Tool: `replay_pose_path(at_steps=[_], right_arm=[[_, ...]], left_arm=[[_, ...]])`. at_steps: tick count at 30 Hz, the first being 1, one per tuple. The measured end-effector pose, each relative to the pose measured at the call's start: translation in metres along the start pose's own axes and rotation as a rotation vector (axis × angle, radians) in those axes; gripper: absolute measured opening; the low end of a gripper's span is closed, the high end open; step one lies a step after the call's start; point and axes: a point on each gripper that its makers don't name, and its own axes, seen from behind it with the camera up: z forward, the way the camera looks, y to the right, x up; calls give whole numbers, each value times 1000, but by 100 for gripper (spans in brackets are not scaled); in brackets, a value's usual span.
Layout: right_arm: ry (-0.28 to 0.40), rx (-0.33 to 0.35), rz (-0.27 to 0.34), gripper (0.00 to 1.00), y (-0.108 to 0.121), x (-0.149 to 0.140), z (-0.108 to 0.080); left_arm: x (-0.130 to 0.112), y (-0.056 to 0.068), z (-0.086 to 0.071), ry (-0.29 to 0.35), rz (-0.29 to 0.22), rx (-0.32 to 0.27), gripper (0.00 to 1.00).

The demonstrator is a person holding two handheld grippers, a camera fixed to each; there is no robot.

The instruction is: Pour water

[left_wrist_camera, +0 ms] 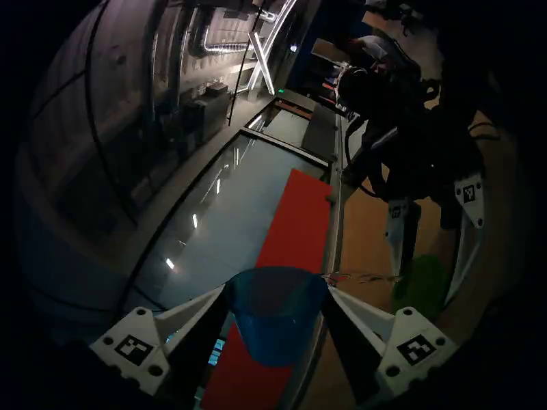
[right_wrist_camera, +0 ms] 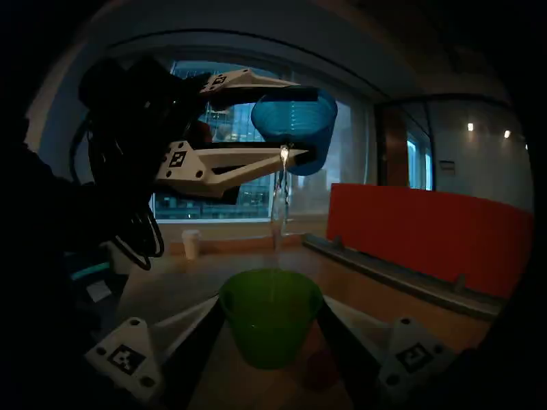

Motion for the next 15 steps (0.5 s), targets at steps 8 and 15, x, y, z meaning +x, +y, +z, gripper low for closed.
replay_pose_path(at_steps=[8,15], right_arm=[[1,3,-2,92,-1,3,0],[0,3,-5,91,-1,4,0]], left_arm=[[-1,-1,-1,4,24,-1,88],[0,-3,-2,12,39,-2,88]])
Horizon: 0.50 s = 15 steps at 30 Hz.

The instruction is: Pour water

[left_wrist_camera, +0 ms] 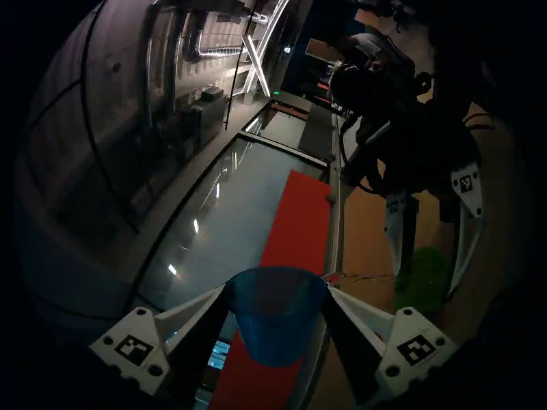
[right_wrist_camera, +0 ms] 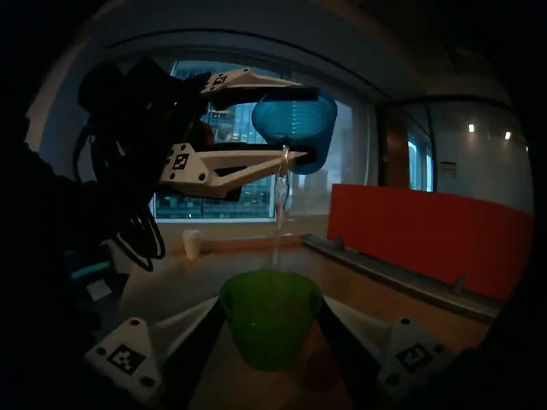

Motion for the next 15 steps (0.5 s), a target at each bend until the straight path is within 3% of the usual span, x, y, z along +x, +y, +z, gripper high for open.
replay_pose_path(at_steps=[15], right_arm=[[-2,0,-6,91,1,2,2]], left_arm=[[-4,5,0,6,20,-12,88]])
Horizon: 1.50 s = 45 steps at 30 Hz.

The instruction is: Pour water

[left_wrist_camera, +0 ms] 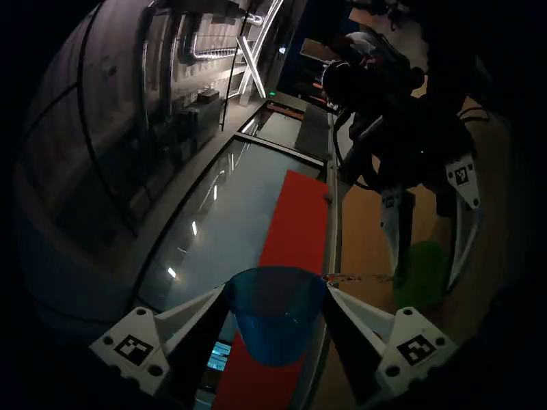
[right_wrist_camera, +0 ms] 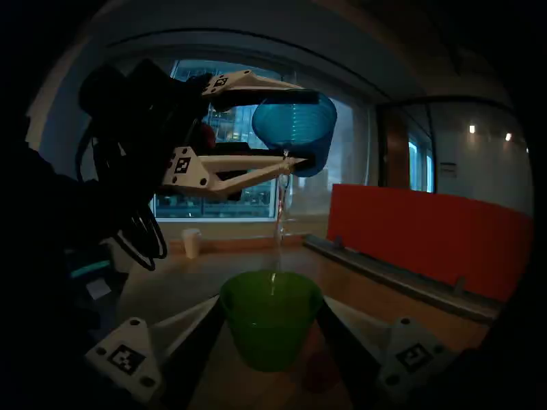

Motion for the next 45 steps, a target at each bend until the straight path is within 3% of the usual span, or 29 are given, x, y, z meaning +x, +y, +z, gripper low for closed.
replay_pose_path(at_steps=[45], right_arm=[[-6,-1,-6,91,0,-2,6]], left_arm=[[-5,1,0,21,58,-8,88]])
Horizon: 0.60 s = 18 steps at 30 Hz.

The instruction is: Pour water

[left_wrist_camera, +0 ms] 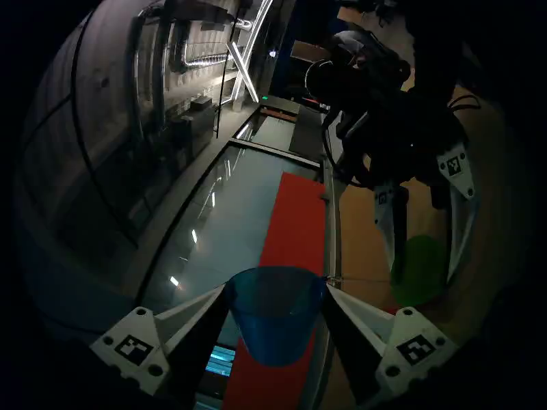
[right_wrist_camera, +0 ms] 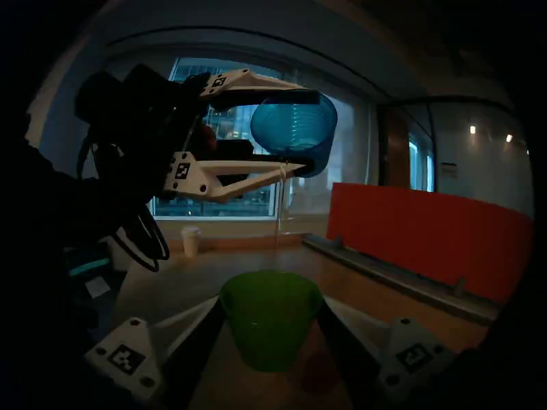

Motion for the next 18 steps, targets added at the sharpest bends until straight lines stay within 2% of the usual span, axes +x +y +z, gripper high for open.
replay_pose_path(at_steps=[18], right_arm=[[2,-4,1,91,0,-1,-1]], left_arm=[[8,-3,-1,13,50,8,88]])
